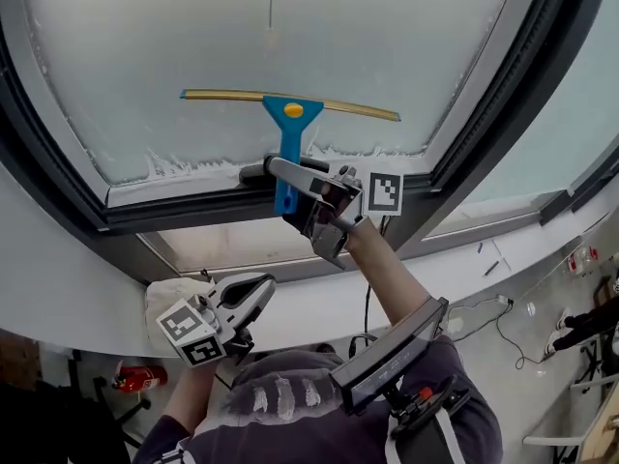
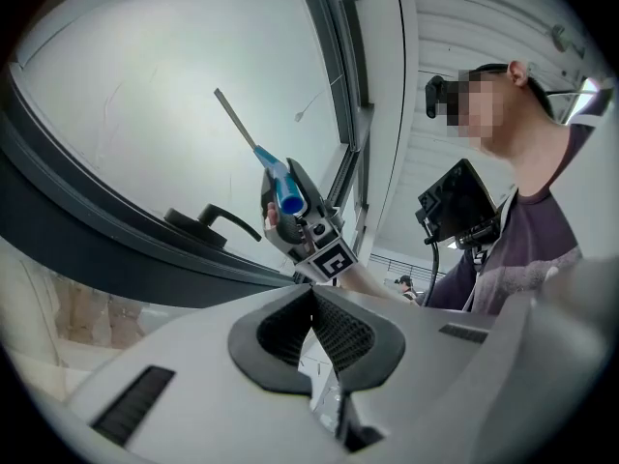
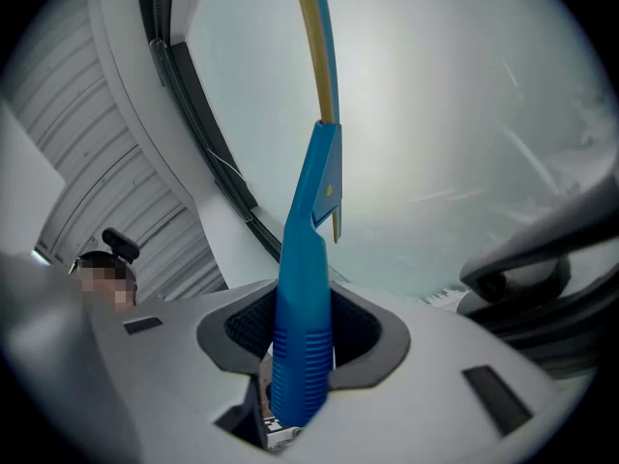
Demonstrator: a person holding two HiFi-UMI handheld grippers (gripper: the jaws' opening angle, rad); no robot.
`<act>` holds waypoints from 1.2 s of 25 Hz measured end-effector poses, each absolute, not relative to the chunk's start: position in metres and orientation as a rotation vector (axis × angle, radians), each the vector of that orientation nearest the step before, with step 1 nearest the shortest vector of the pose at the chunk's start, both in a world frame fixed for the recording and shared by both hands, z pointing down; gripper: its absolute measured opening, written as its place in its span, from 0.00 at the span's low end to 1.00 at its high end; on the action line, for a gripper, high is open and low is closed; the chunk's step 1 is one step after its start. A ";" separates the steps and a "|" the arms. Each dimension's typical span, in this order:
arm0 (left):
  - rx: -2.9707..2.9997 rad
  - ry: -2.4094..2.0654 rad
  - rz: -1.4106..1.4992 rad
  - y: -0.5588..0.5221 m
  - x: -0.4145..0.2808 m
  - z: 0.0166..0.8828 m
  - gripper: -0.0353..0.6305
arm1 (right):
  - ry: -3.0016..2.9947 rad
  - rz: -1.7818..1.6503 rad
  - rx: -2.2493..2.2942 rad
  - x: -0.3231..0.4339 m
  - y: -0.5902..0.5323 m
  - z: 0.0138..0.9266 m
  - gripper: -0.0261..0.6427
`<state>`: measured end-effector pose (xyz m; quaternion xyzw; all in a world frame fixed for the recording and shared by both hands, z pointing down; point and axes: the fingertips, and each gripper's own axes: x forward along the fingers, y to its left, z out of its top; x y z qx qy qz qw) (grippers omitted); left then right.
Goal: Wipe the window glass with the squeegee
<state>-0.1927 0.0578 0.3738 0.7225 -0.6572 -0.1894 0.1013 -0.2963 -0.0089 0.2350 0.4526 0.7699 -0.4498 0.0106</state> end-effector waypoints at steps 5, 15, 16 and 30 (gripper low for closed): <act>2.179 -1.907 -0.551 0.037 -0.183 0.367 0.06 | 2.544 -1.245 1.449 -0.275 -0.047 0.201 0.23; 2.232 -1.890 -0.551 -0.013 -0.168 0.356 0.06 | 2.576 -0.907 1.552 -0.254 -0.130 0.074 0.23; 2.232 -1.896 -0.555 -0.018 -0.166 0.353 0.06 | 2.577 -0.883 1.565 -0.253 -0.134 0.063 0.23; 2.209 -1.979 -0.551 -0.074 -0.170 0.344 0.06 | 2.393 -0.844 1.680 -0.261 -0.182 -0.029 0.23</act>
